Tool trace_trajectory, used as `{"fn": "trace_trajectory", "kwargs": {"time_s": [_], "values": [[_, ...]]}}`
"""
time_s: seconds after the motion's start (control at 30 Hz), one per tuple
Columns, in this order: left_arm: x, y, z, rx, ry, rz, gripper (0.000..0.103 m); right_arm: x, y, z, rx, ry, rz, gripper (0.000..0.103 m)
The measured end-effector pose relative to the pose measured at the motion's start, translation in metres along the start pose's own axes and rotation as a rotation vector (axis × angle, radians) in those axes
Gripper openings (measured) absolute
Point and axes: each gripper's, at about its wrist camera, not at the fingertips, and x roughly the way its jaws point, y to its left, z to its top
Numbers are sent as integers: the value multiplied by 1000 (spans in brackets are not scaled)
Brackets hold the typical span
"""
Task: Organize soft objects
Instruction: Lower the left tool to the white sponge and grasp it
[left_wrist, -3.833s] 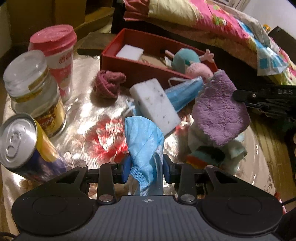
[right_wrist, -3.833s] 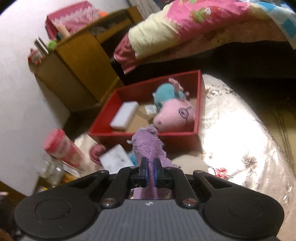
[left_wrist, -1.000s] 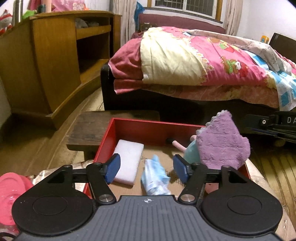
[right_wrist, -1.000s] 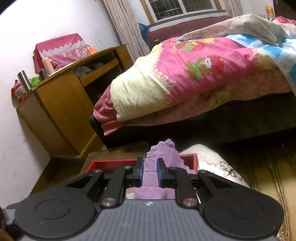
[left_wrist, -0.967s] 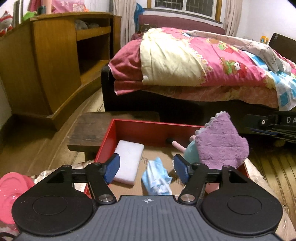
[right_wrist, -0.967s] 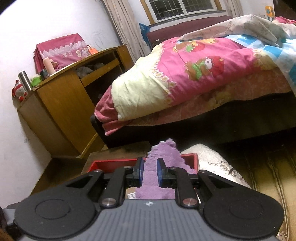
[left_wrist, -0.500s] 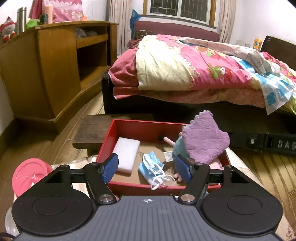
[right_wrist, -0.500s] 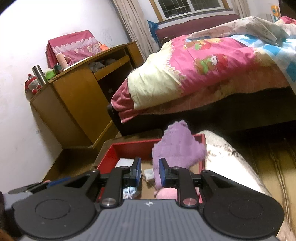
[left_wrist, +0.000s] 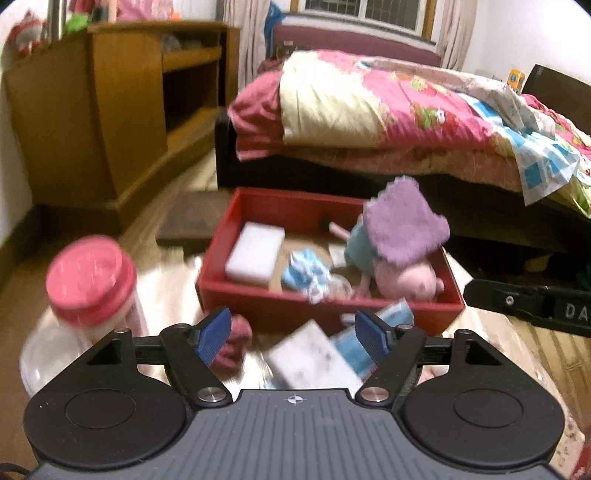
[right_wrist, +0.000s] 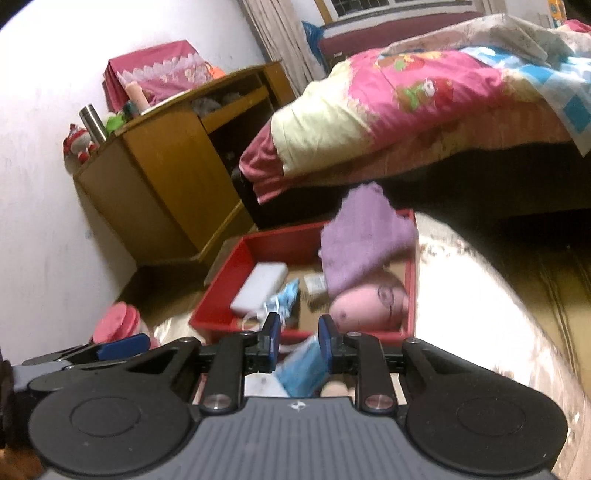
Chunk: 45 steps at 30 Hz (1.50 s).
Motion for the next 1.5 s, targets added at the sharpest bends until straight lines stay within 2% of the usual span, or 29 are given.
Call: {"fn": "trace_trajectory", "kwargs": {"time_s": [0.07,0.2,0.33,0.4,0.47,0.67,0.8,0.93,0.97,1.03,1.23,1.33,1.4,1.5], "values": [[5,1,-5,-26,40,-32,73,-4,-3,-8,3,18,-12,1],[13,-14,-14,33,69,-25,76,-9,-12,-20,15,47,-24,8],[16,-31,-18,66,80,-65,76,-2,-18,-24,5,82,-31,9],[17,-34,-15,56,82,-95,76,-2,-22,-22,21,84,-30,9],[27,-34,-16,13,121,-115,77,-6,-27,-19,38,73,-15,9],[90,-25,-22,-145,275,11,67,-10,-33,-17,65,83,19,10],[110,-37,-22,-91,282,120,74,-12,-36,-15,71,91,37,11],[108,-34,-22,-106,278,146,60,-15,-41,-12,107,95,73,11],[104,-31,-24,-104,277,130,58,-16,-41,-11,104,92,73,11],[93,-26,-24,-106,277,98,44,-17,-39,-10,94,86,61,11],[59,1,-25,-197,292,1,28,-7,-33,-11,84,114,46,11],[44,9,-27,-220,287,-41,24,-2,-30,-14,54,128,23,11],[44,12,-28,-238,297,-54,25,4,-32,-17,59,151,8,11],[54,10,-30,-218,302,-11,29,11,-35,-21,78,182,4,11]]}}
